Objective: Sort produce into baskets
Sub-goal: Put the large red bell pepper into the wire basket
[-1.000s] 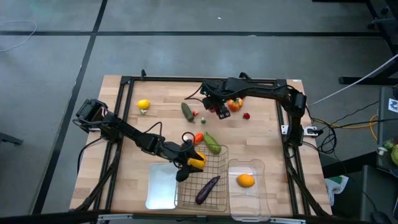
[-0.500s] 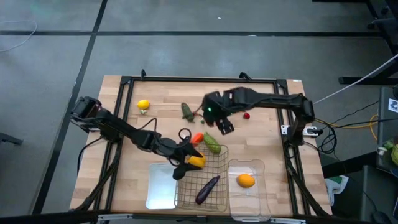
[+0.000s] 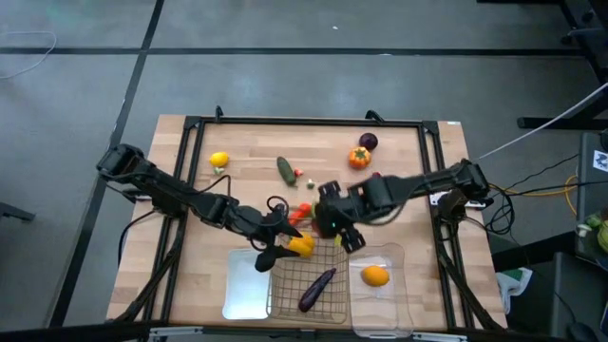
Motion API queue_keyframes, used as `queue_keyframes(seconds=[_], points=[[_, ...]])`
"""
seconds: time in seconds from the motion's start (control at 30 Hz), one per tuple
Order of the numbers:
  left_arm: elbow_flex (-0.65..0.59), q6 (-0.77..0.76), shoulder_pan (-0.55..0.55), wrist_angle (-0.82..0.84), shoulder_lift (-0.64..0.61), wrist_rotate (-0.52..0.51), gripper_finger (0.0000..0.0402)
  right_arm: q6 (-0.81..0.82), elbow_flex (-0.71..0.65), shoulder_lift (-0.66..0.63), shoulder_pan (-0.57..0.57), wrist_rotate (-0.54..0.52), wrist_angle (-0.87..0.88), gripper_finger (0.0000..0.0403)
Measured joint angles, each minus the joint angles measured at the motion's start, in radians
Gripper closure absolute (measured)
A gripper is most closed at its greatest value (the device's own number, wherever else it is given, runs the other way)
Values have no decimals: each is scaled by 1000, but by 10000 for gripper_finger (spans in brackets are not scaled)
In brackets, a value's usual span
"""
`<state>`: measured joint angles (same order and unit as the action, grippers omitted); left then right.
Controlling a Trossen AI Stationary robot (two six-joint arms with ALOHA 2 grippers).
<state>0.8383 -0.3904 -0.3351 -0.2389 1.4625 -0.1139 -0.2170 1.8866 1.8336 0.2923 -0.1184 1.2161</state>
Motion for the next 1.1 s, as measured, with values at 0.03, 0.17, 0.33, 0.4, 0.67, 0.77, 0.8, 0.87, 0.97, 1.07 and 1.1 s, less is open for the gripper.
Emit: queue_keyframes(seconds=[0.03, 0.17, 0.33, 0.4, 0.67, 0.77, 0.8, 0.87, 0.97, 1.07, 1.1], points=[[0, 0, 1, -4, 0, -1, 139, 8, 0, 0, 14, 1, -7, 70], [0, 0, 2, -2, -1, -5, 139, 61, 0, 3, 62, 3, -43, 70], [0, -4, 0, -3, -1, -5, 139, 110, 0, 46, 110, 2, -63, 70], [0, -3, 0, -1, -1, -5, 139, 108, 0, 76, 126, 3, -64, 70], [0, -4, 0, 41, 0, -5, 139, 78, -2, 173, 140, 5, -73, 70], [0, -3, 0, 53, 1, -5, 139, 78, -2, 201, 137, 5, -75, 70], [0, -3, 0, 55, 1, -5, 139, 78, -2, 208, 136, 5, -78, 70], [0, -3, 0, 60, 1, -5, 139, 78, -2, 225, 137, 5, -79, 70], [0, -3, 0, 78, 1, -5, 139, 78, -2, 249, 132, 5, -79, 70], [0, -3, 0, 97, 1, -5, 139, 79, -2, 264, 132, 5, -77, 70], [0, -3, 0, 104, 1, -5, 139, 79, -2, 266, 132, 5, -75, 70]])
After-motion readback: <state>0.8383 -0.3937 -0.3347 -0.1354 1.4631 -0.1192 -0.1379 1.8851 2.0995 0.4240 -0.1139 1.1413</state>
